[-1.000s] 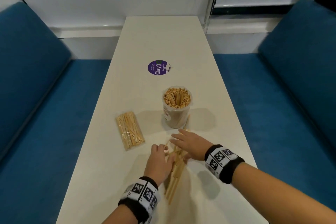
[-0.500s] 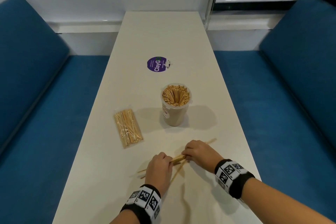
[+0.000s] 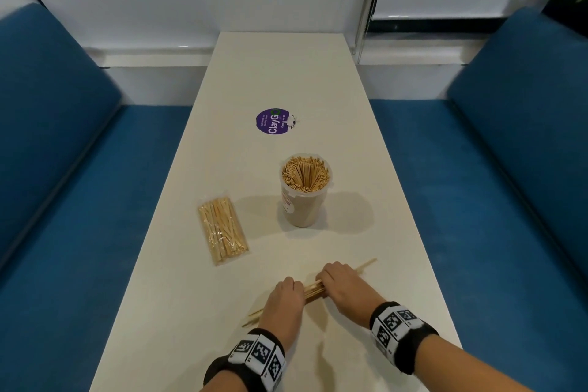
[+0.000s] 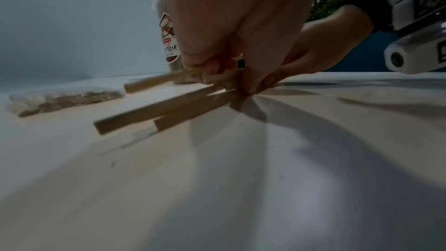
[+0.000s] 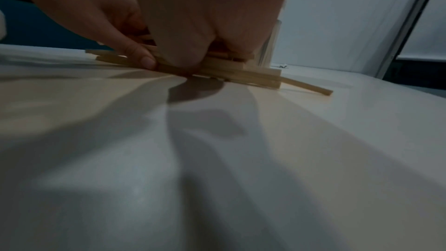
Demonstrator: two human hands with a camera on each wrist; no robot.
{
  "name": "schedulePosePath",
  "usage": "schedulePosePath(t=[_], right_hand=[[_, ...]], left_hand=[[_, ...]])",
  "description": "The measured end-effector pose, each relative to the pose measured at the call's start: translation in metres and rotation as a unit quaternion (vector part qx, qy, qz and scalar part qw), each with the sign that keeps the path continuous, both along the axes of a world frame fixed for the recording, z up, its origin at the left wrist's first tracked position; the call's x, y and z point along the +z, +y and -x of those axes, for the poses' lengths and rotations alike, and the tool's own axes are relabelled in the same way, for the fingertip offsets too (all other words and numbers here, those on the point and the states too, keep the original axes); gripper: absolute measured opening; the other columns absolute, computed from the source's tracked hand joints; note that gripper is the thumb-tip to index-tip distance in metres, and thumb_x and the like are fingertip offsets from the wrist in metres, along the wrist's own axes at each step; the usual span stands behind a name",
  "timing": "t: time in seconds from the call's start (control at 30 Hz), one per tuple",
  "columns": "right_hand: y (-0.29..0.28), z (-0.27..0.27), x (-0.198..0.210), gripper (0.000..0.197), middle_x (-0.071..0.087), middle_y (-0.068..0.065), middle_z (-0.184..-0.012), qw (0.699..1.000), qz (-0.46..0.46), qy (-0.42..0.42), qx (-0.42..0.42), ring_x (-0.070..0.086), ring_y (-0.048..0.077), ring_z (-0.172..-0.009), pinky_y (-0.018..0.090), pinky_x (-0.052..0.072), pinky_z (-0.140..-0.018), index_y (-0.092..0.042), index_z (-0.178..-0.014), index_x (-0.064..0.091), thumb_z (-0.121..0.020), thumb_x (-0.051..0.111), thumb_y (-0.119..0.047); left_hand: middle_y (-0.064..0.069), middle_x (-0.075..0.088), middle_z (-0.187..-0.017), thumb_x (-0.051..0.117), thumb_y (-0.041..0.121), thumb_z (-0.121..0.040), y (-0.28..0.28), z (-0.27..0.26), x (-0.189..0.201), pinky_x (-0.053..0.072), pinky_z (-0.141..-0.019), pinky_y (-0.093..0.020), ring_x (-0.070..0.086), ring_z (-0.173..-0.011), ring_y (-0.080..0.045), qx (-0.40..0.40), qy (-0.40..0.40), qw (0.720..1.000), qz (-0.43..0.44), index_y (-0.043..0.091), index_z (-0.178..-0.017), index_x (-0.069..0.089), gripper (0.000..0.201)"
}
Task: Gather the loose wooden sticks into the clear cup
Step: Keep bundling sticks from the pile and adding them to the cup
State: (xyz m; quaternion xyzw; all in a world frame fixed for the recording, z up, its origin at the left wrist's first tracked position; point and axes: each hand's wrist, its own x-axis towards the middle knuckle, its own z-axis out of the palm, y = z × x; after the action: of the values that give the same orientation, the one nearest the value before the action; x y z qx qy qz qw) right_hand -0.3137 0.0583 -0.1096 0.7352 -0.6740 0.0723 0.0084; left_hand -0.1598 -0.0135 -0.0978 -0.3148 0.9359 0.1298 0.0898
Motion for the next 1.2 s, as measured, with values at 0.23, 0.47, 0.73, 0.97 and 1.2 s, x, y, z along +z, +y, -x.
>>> schedulePosePath(t=[0.23,0.47,0.73,0.97,1.2], right_hand=[[0.009,0.0,-0.001,0.031,0.059,-0.007,-0.081,0.999,-0.009,-0.041,-0.004,0.046,0.009,-0.071,0.024,0.031,-0.066,-0.023,-0.09,0.055,-0.068,0.077,-0.02],[0.004,-0.007,0.014,0.032,0.057,-0.009,-0.063,0.996,-0.074,0.052,-0.002,0.051,0.011,-0.052,0.029,0.025,-0.061,-0.022,-0.076,0.065,-0.07,0.034,-0.015],[-0.006,-0.008,0.043,0.027,0.056,-0.011,-0.066,0.99,-0.121,0.055,0.04,0.051,0.008,-0.054,0.02,0.045,-0.051,-0.021,-0.088,0.047,-0.067,0.06,-0.013],[-0.02,-0.015,0.101,0.034,0.051,0.009,-0.123,0.97,-0.205,-0.13,-0.007,0.045,0.026,-0.109,0.027,0.032,-0.09,-0.009,-0.127,0.042,-0.097,0.045,-0.026],[-0.018,-0.009,0.144,0.056,0.064,-0.003,-0.104,0.995,-0.077,-0.055,-0.003,0.054,0.016,-0.099,0.025,0.032,-0.096,-0.019,-0.112,0.057,-0.082,0.045,-0.065]], left_hand=[[-0.001,0.051,-0.051,0.06,0.006,-0.036,0.003,0.0,0.004,0.037,-0.038,-0.017,0.048,-0.043,-0.011,-0.054,-0.014,0.997,0.046,0.015,-0.054,0.061,0.02],[0.004,0.059,-0.076,0.038,0.028,-0.071,-0.004,-0.002,0.021,0.045,-0.058,-0.02,0.057,-0.066,-0.013,-0.025,0.015,0.999,-0.027,0.017,-0.076,0.064,0.029],[-0.006,0.056,-0.118,0.038,0.034,-0.095,-0.016,-0.001,0.037,0.034,-0.089,-0.03,0.046,-0.108,-0.024,-0.008,-0.029,1.0,-0.005,0.011,-0.116,0.048,0.032],[-0.008,0.06,-0.111,0.031,0.033,-0.099,-0.02,-0.008,0.056,0.034,-0.083,-0.031,0.047,-0.104,-0.024,-0.006,0.01,1.0,-0.02,0.01,-0.111,0.052,0.033],[0.002,0.05,-0.076,0.034,0.027,-0.099,-0.009,-0.025,0.078,0.031,-0.06,-0.027,0.043,-0.065,-0.016,0.037,0.156,0.96,-0.23,0.018,-0.091,0.041,0.014]])
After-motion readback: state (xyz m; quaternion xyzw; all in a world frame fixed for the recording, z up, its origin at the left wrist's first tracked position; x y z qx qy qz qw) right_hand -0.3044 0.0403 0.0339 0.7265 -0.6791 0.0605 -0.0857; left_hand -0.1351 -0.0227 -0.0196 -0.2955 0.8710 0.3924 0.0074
